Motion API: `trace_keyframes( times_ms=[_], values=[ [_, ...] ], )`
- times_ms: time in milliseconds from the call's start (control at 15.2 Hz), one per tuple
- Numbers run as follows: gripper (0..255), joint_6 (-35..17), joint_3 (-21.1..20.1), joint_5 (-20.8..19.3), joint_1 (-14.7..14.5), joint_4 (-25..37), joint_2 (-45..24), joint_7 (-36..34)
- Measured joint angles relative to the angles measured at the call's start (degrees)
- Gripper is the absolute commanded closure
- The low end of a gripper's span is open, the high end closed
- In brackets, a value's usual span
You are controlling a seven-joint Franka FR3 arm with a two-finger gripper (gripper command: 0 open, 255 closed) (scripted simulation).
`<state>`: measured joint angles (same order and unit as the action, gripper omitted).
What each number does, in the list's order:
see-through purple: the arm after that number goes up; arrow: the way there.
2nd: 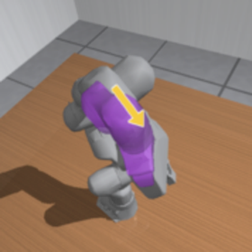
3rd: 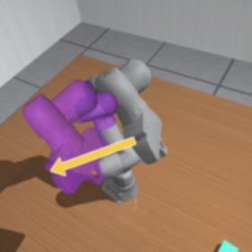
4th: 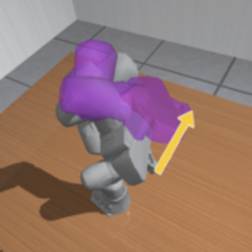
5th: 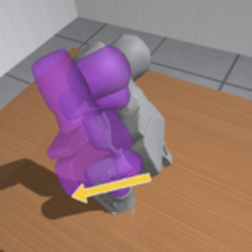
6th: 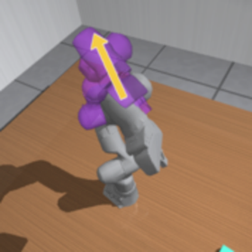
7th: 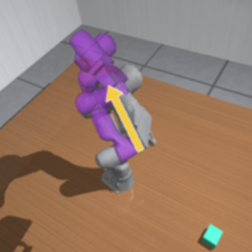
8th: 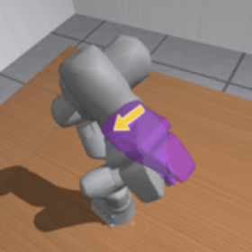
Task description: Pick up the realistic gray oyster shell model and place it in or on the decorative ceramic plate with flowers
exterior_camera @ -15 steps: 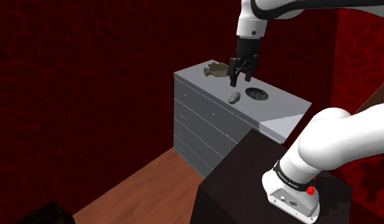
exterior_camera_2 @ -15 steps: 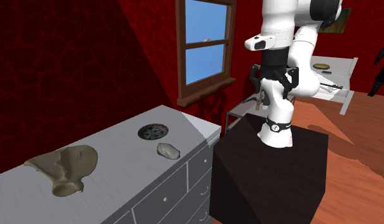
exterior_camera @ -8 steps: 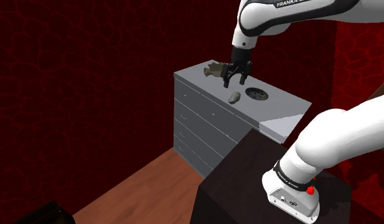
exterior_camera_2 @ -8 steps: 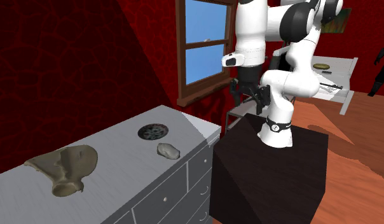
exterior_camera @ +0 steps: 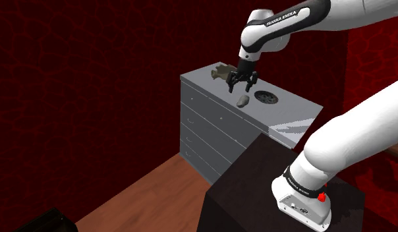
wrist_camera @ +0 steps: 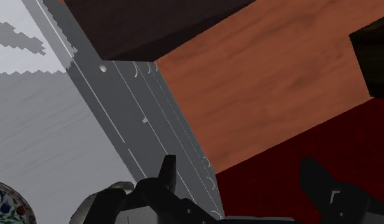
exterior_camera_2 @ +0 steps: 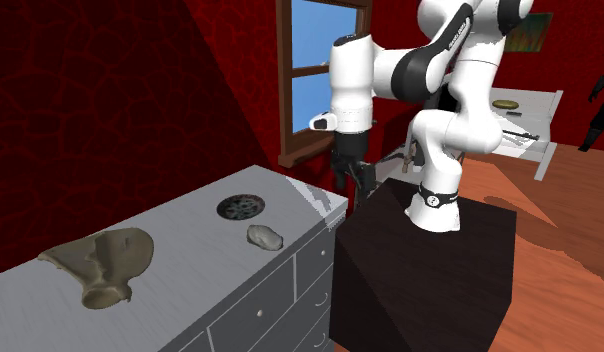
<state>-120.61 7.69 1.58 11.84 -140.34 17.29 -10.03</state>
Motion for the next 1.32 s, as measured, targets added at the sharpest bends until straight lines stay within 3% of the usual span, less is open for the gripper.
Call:
trace_keyframes(
  times_ms=[726,1320],
  values=[
    [0,-15.24,6.09,5.06,5.09,6.60,-17.91,-0.74],
    [0,-24.39,8.18,15.46,10.73,15.59,-33.99,1.84]
  ],
)
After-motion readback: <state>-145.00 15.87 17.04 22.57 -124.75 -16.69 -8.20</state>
